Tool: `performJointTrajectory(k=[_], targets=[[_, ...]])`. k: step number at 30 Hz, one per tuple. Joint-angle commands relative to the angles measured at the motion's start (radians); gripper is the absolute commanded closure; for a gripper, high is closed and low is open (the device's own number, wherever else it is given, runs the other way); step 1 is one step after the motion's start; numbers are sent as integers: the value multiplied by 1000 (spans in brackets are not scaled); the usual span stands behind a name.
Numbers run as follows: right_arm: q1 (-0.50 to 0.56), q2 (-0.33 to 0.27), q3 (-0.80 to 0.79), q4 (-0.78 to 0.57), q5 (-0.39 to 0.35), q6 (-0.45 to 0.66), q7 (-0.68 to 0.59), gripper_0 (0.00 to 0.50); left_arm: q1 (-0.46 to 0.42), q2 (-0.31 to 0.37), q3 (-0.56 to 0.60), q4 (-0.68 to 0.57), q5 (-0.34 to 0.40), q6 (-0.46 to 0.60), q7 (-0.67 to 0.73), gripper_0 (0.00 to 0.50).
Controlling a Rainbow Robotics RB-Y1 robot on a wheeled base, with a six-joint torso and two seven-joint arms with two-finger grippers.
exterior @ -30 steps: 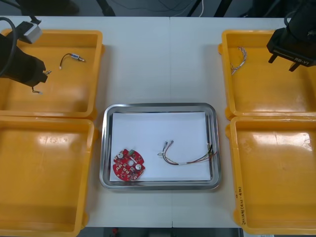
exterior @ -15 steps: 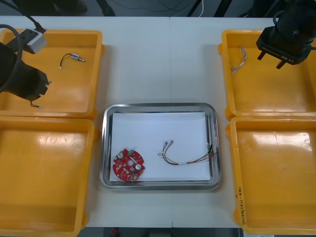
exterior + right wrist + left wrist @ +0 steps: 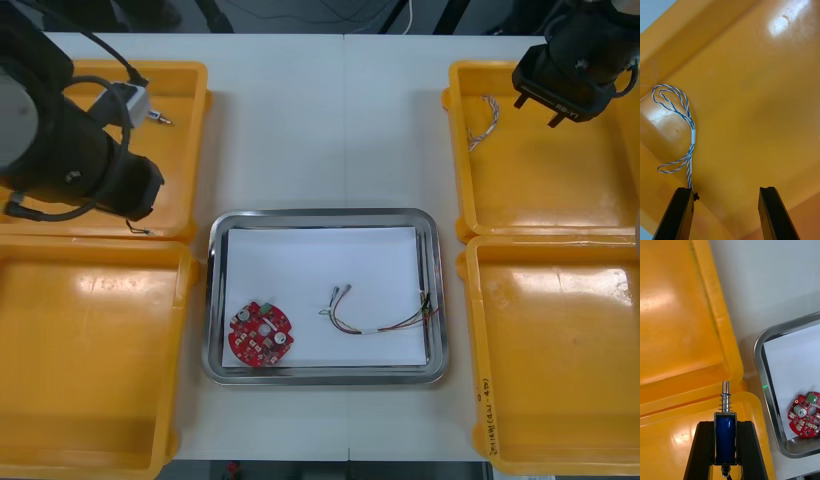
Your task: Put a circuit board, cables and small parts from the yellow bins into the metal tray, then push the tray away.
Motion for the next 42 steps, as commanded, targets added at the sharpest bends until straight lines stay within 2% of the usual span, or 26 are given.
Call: performJointTrajectory(k=[1,8,19,25,32,42], targets=[[-65,28,-27,29,30,-52,-46,0,-65,-24,-85,-18,-24,-42,166,500],[-65,53,-41,35,49,-102,-77,0,-101,-24,-217,15,-45,-130,263,500],[-80,87,-81,113,98,-210,-105,0,-102,-24,-395,76,-113,-265,373,500],[-109,100,-95,195,136,-270,-109,0,-102,-24,-458,137,-140,-345,393,500],[-109,119,-115,227,161,-332,-123,0,-102,-37,-522,194,-169,-415,415,500],[-109,133,-127,302,178,-421,-138,0,-104,-41,-596,208,-193,-498,505,500]])
